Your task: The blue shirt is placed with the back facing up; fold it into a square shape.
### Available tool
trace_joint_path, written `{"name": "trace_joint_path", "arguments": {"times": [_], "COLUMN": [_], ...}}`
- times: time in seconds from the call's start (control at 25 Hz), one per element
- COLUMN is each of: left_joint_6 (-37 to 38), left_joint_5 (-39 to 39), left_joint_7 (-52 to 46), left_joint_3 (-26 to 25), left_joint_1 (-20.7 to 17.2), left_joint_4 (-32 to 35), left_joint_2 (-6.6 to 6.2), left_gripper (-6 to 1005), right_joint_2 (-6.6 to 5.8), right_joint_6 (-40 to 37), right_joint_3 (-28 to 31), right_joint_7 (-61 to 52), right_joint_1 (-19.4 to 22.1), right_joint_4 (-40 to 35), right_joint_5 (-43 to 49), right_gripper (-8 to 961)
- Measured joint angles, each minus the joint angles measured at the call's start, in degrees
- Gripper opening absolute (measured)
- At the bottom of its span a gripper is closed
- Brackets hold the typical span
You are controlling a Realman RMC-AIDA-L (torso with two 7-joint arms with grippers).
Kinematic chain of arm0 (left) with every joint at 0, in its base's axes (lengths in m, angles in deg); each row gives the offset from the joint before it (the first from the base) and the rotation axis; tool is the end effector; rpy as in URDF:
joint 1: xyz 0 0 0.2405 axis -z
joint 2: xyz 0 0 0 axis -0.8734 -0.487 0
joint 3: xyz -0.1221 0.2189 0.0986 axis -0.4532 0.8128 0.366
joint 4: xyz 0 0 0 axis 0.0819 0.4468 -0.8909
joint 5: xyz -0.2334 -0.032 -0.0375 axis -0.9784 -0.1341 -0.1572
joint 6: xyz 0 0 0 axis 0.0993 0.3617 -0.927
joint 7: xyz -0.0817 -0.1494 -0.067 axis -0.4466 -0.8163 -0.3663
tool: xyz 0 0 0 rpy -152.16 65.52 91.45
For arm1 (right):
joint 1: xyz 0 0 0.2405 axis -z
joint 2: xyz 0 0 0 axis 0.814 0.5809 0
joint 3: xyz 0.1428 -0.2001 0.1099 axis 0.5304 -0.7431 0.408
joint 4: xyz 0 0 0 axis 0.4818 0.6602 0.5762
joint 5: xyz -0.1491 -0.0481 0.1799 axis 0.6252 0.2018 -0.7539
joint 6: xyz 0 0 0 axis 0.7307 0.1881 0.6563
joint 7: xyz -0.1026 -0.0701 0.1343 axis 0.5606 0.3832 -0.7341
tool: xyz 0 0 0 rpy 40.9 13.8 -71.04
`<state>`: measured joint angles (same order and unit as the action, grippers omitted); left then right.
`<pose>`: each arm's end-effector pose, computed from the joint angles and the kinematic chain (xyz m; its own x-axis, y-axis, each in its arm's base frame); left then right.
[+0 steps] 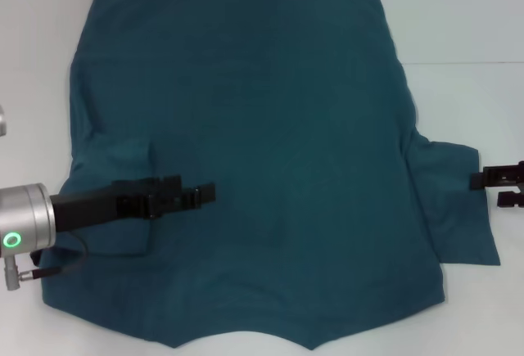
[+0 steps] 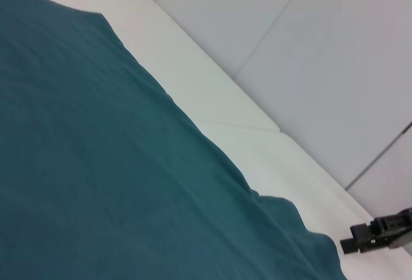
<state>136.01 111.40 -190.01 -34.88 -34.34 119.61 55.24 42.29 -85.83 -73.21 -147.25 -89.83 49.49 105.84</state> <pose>-0.2870 0.3748 -0.0423 0.4820 0.6750 0.5586 0.8195 -0.5728 -0.0150 0.3692 0.4175 0.0340 0.0514 -0.8980 -0.4370 -0.9922 0.0040 -0.1249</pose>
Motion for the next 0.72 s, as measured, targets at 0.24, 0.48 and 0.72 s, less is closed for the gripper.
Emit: {"name": "trace_joint_path", "arguments": {"times": [0.24,0.48,0.72], "left_joint_6": [-0.1,-0.2,-0.4], "left_joint_5": [-0.1,-0.1,-0.1], "left_joint_7": [0.0,0.1,0.1], "left_joint_3": [-0.9,-2.1,-2.1], "left_joint_1": [-0.1,-0.2,-0.2], "left_joint_4": [-0.5,-0.7,-0.7], "left_joint_2": [-0.07,-0.04,-0.02], "left_gripper": [947,948,948], "right_joint_2": [0.48,0.85,1.39], "right_joint_6": [1.8,3.0,4.1], "right_joint_3": [-0.3,-0.4,-0.5], "right_joint_7": [-0.4,-0.5,-0.5], "right_joint_1": [-0.8,-1.2,-1.4], "right_joint_4": [0.7,0.7,0.8], "right_joint_5": [0.0,0.2,0.2], "right_gripper": [733,729,725]}}
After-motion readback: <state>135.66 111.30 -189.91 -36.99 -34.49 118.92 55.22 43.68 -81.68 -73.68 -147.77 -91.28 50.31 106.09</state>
